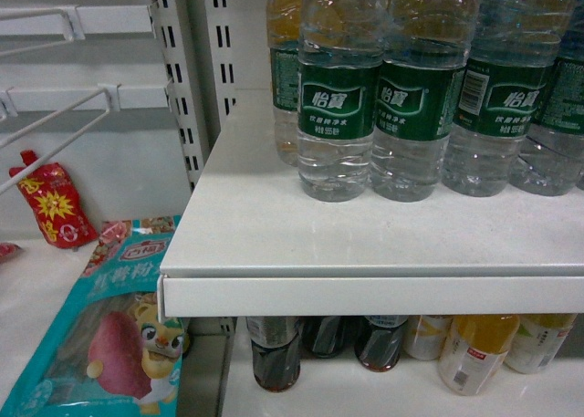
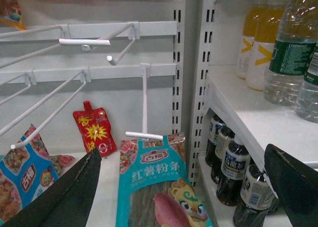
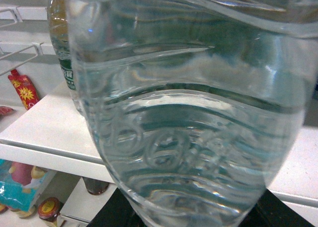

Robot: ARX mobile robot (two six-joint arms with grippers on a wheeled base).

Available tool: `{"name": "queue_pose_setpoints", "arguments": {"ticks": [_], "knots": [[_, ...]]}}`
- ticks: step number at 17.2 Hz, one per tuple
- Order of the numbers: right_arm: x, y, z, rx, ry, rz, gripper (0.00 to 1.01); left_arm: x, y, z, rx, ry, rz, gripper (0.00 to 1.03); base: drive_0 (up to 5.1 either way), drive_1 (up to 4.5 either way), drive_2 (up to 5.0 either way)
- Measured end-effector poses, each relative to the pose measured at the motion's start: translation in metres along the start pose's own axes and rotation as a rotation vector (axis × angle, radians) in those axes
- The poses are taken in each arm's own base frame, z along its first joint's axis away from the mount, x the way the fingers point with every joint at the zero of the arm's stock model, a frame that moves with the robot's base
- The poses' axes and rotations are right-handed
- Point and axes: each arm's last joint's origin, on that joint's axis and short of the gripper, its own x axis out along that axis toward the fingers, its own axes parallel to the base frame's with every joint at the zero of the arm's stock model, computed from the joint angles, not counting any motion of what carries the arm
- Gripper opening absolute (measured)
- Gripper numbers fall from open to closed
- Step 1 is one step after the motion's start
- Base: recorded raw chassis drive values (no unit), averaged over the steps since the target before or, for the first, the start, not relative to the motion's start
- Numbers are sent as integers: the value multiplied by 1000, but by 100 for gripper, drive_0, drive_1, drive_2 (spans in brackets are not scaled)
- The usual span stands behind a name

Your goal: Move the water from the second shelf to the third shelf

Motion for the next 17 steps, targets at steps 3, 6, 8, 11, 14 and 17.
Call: {"name": "queue_pose_setpoints", "arguments": {"ticks": [3, 6, 8, 11, 14, 17], "knots": [[0, 0, 0, 0, 0, 0, 36, 0, 0, 0, 0, 0, 0, 98, 0, 0, 0], [0, 0, 0, 0, 0, 0, 36, 0, 0, 0, 0, 0, 0, 98, 0, 0, 0], [0, 0, 0, 0, 0, 0, 36, 0, 0, 0, 0, 0, 0, 98, 0, 0, 0], [0, 0, 0, 0, 0, 0, 36, 0, 0, 0, 0, 0, 0, 98, 0, 0, 0], [0, 0, 0, 0, 0, 0, 36, 0, 0, 0, 0, 0, 0, 98, 0, 0, 0], [0, 0, 1, 6, -20, 6, 36, 0, 0, 0, 0, 0, 0, 98, 0, 0, 0]]}}
